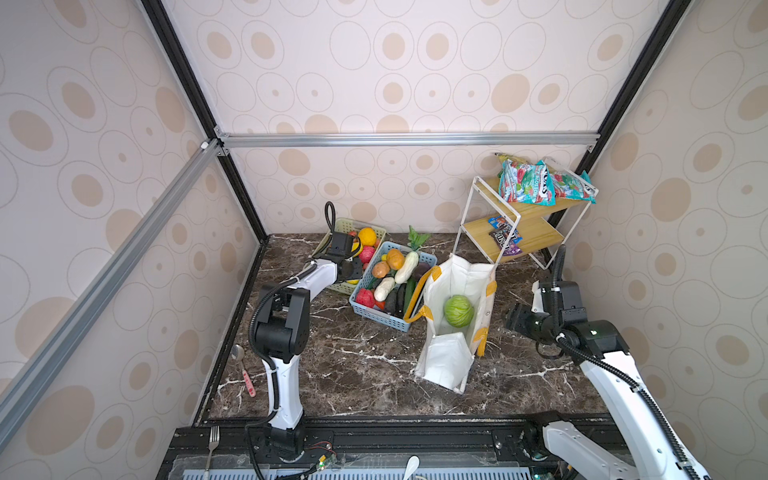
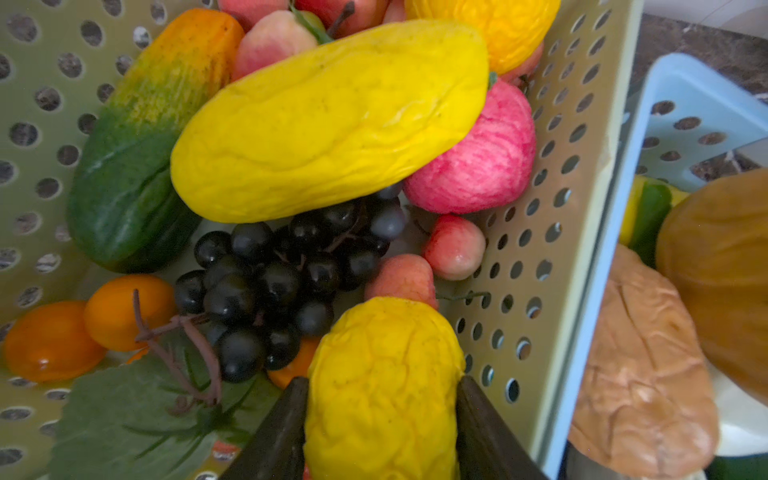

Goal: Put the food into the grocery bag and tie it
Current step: 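Lower the left gripper onto the yellow bell pepper and close on it, then lift the yellow bell pepper and carry it over the white bag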

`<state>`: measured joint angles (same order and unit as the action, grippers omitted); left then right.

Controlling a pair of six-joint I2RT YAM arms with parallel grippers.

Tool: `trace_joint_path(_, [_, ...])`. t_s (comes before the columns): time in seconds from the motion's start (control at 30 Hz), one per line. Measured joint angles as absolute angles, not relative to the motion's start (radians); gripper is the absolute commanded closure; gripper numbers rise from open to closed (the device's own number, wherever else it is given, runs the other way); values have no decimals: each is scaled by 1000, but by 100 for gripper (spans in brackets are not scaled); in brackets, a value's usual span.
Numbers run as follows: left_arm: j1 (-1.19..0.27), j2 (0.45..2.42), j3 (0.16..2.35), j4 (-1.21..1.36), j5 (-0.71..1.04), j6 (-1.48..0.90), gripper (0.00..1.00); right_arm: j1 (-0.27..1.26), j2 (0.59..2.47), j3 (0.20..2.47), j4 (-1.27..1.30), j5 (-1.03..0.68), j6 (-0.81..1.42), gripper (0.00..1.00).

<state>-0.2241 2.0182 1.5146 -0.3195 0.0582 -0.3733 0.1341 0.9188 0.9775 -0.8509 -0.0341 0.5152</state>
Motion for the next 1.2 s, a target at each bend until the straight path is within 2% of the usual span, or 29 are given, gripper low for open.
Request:
trace_joint_path(0.57, [-224, 1943, 1537, -332, 66, -375, 48, 134, 920, 978, -848, -35, 515, 30])
trace_joint_path(1.2, [-224, 1809, 1562, -328, 200, -408, 47, 134, 920, 976, -842, -54, 516, 30])
